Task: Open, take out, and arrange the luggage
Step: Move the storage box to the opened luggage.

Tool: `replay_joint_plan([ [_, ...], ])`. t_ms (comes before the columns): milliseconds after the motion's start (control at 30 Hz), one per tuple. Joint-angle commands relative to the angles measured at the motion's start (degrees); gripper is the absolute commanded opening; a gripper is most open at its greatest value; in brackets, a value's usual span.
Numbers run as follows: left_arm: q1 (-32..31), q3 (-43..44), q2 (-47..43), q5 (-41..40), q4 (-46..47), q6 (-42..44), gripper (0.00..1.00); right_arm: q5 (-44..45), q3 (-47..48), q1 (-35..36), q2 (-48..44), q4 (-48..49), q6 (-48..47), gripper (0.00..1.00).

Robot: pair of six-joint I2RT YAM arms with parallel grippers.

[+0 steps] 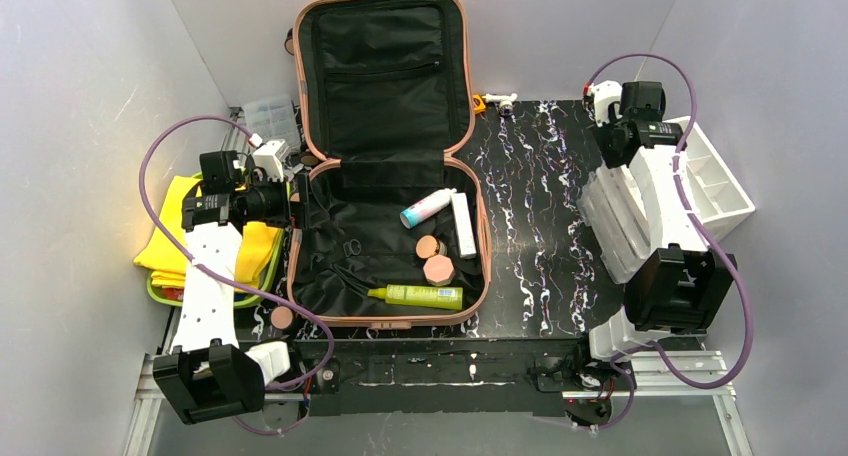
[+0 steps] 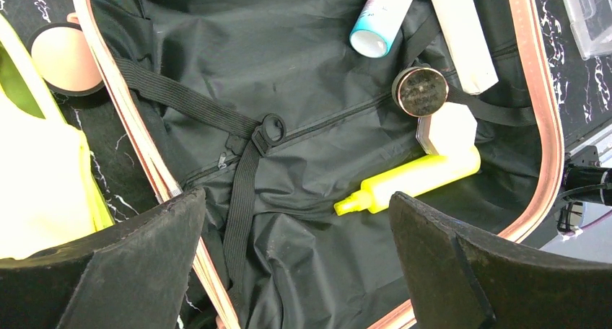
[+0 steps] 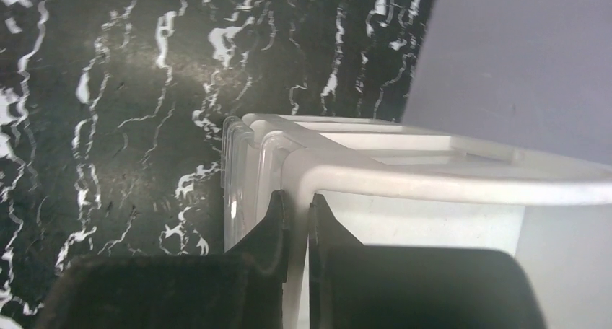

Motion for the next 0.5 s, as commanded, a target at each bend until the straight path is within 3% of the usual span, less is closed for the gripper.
replay_joint_plan([
  [0,0.13,-0.71,0.23,2.15,-0.2,0.01,0.98,-13.49,3.04,0.55,1.27,-8.31,-10.85,0.01],
  [267,0.33,-0.94,0.74,2.16,-0.13,-0.14,0.98,-31.98,3.68,2.3,0.3,-18.87,-31.0,0.01],
  [467,0.7,-1.15,1.49,2.79,0.03,-0.41,0.98,-32.11,1.46,9.2,2.16,-19.5,-43.93,0.01],
])
